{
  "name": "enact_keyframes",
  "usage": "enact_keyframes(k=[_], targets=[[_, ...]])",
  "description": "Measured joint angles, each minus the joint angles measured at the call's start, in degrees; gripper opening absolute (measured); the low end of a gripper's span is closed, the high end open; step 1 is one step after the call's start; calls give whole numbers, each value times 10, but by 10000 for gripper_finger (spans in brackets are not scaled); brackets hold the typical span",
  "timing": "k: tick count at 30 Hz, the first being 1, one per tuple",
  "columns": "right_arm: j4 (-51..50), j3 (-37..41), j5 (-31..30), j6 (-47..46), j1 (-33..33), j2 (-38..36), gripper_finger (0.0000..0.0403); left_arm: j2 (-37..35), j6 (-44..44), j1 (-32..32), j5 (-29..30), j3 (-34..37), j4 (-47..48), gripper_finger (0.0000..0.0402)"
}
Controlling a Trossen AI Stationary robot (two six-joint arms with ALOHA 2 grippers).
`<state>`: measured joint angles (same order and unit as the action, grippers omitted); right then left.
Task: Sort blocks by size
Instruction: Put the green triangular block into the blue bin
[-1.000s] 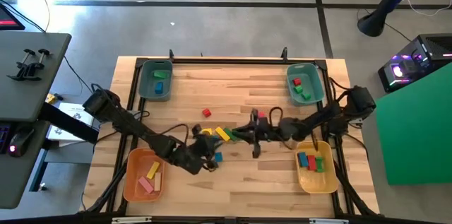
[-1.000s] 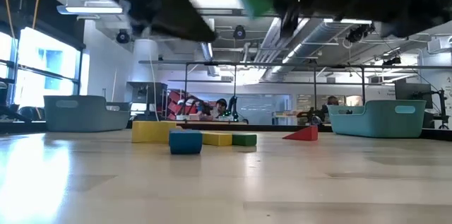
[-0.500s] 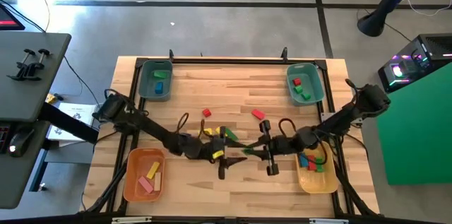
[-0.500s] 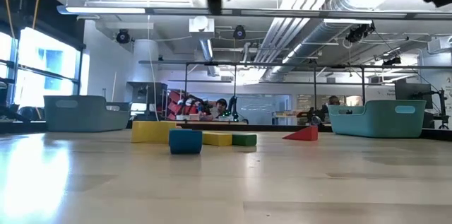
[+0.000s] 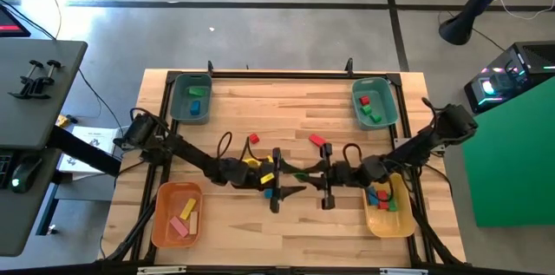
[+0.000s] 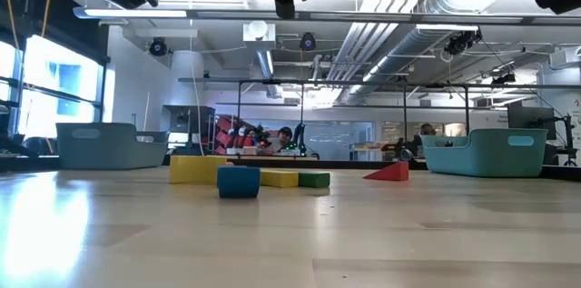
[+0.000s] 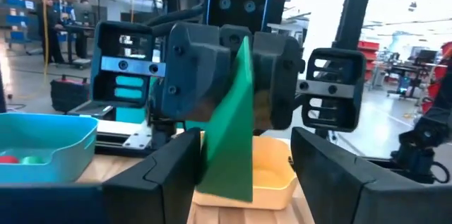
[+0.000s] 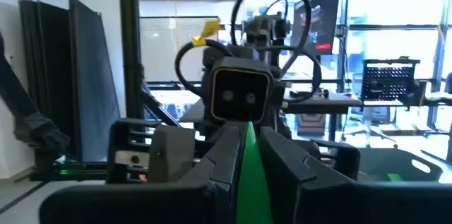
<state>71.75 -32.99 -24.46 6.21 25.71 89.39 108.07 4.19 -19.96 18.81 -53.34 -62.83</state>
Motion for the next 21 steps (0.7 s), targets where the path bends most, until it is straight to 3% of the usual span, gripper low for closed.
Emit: enact_keyframes(k=[6, 15, 21], targets=[[-4, 0, 3, -13, -6, 3, 37, 0, 2, 2, 3, 0, 5, 170], [-24, 0, 16, -17, -6, 3, 38, 0, 0, -1, 17, 0, 19, 47], [-71, 0, 24, 4, -8, -1, 125, -5, -13, -23, 93, -6, 87, 47]])
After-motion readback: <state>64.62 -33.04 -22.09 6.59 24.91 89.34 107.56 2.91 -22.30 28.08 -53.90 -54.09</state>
